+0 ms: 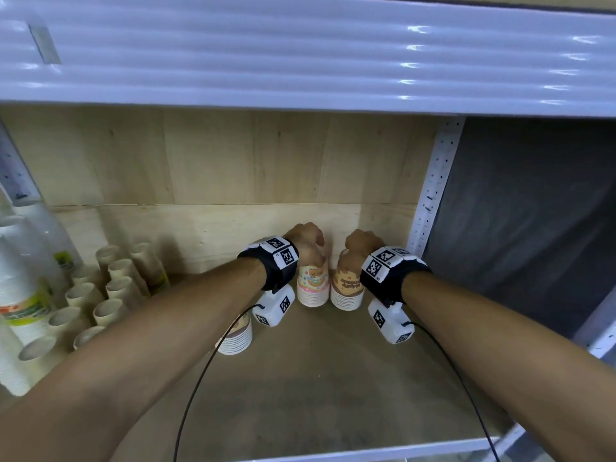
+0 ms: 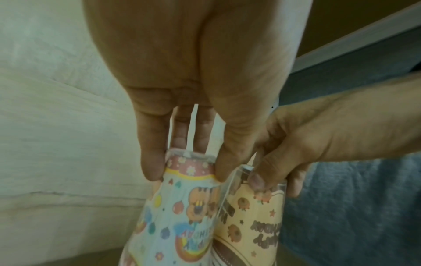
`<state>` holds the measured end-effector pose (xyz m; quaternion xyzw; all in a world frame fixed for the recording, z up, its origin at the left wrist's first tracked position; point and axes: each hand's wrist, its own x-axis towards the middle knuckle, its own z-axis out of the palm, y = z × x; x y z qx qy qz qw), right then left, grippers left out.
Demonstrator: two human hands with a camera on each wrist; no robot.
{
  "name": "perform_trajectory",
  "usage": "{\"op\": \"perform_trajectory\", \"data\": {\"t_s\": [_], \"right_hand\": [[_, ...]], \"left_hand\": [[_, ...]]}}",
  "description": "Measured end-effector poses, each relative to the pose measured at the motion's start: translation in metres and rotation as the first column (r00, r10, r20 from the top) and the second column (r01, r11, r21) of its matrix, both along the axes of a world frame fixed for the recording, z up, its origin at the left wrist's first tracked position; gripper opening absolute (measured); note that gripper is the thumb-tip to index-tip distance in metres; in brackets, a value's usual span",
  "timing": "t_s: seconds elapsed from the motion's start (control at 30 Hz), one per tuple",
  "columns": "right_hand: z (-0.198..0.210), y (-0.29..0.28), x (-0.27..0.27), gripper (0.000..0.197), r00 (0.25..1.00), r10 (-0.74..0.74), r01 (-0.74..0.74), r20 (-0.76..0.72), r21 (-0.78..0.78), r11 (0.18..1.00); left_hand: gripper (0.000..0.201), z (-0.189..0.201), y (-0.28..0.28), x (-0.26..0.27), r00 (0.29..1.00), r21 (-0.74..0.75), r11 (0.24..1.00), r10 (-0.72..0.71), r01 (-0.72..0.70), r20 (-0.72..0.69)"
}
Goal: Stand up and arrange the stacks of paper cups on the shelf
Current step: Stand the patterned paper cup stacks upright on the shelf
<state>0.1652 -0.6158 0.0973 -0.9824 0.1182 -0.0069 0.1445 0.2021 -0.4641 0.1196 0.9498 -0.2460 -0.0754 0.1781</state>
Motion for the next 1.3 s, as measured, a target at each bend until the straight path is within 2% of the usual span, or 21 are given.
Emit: {"op": "perform_trajectory", "data": {"t_s": [0.3, 0.6, 0.67, 0.8, 0.97, 1.03, 1.17, 1.3], "right_hand": [[-0.004, -0.006, 0.038, 0.037, 0.999, 0.003, -0.005, 0.041, 0.035, 0.999], [-0.017, -0.007, 0.061, 0.042, 0.999, -0.004, 0.000, 0.050, 0.090, 0.996], [-0.029, -0.015, 0.074, 0.037, 0.999, 0.007, -0.012, 0.048, 0.112, 0.994], [-0.015, -0.011, 0.060, 0.027, 0.998, 0.013, -0.021, 0.068, 0.118, 0.993], [-0.017, -0.016, 0.056, 0.038, 0.994, -0.018, -0.002, 0.106, 0.186, 0.983], [-0.013, -0.014, 0.053, 0.045, 0.994, -0.021, 0.004, 0.108, 0.161, 0.987], [0.006, 0.000, 0.049, 0.048, 0.991, 0.033, -0.031, 0.128, -0.019, 0.999], [0.026, 0.025, 0.047, 0.049, 0.984, 0.098, -0.097, 0.146, -0.016, 0.995]], "left_hand": [[0.055, -0.002, -0.007, 0.040, 0.995, -0.029, 0.998, 0.059, -0.056, 0.086], [0.058, -0.014, -0.015, 0.062, 0.992, -0.037, 0.991, 0.126, -0.126, -0.009], [0.058, -0.018, -0.017, 0.064, 0.990, -0.050, 0.989, 0.138, -0.139, -0.022], [0.057, -0.020, -0.017, 0.067, 0.989, -0.068, 0.987, 0.144, -0.146, -0.026], [0.059, -0.020, -0.016, 0.065, 0.993, -0.073, 0.990, 0.117, -0.119, -0.027], [0.059, -0.018, -0.013, 0.062, 0.993, -0.101, 0.988, 0.119, -0.121, -0.026], [0.059, -0.002, 0.001, 0.053, 0.992, -0.112, 0.986, 0.123, -0.126, -0.032], [0.053, 0.027, 0.028, 0.042, 0.989, -0.040, 0.988, 0.146, -0.146, -0.015]]}}
